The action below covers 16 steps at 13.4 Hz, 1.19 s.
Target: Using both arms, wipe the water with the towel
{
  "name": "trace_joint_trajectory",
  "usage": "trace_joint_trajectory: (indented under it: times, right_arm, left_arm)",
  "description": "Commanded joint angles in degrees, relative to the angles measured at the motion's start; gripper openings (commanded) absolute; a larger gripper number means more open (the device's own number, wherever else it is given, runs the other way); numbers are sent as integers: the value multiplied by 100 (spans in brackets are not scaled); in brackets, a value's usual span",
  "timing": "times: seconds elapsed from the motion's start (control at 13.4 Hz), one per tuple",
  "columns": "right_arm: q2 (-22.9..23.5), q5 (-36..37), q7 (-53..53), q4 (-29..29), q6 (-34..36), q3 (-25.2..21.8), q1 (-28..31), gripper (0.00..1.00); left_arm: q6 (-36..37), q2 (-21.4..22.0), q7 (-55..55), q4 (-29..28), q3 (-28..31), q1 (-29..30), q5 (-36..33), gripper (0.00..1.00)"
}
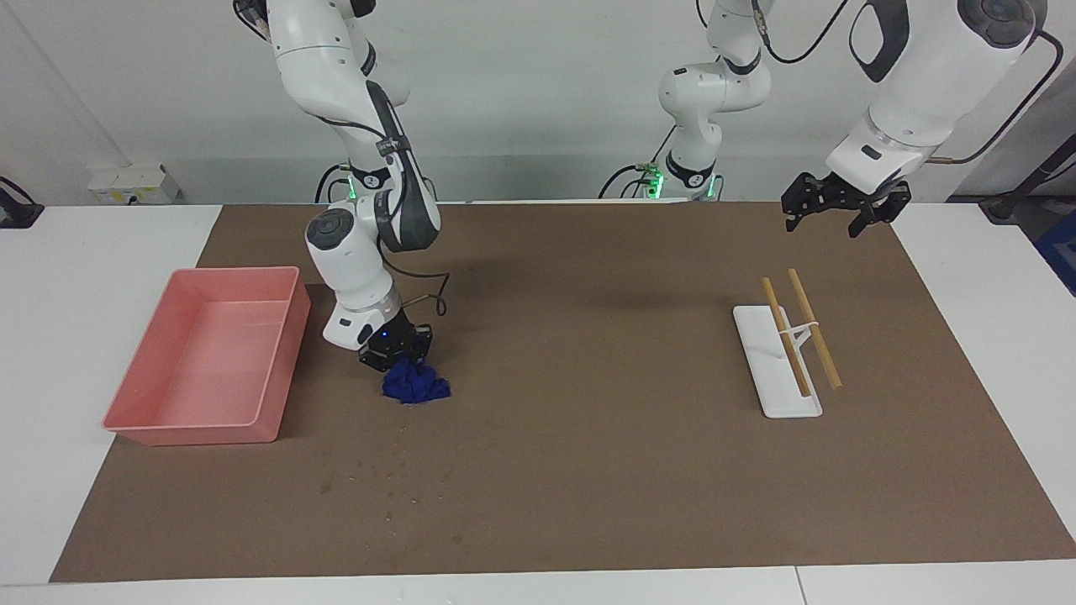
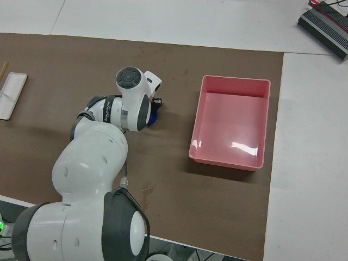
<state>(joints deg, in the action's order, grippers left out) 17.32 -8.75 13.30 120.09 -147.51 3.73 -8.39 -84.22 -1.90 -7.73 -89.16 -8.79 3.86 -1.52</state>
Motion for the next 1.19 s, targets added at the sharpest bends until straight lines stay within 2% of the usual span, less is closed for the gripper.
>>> trace_joint_trajectory:
  times: [0.0,0.3,0.45,0.59,0.82,0.97,1.12]
  right_arm:
    - [905,348,120,-459,-550,-21,135,0]
    - [1238,549,120,-951,-542,-21,144,0]
    - [1248,567,120,-961,-542,-30,153,0]
    - [1248,611,120,-970,-542,-30,197,0]
    - [1248,638,120,-987,-542,-30,197,0]
    - [1248,638,120,-987,-542,-30,197,0]
    - [1248,655,120,-996,-542,-30,197,0]
  left_arm:
    - [-145,137,25,-189,-97,97,-95,100]
    - [-24,85,52,-76,-45,115,318,100]
    - [203,32,61,100,95,-86,319,100]
    - [179,110,366,83,552,-368,388,100]
    - [213,260,561,4,606,-412,529,100]
    - [74,488,579,-320,606,-386,582,100]
    - [-391,463,579,-348,606,-377,582,100]
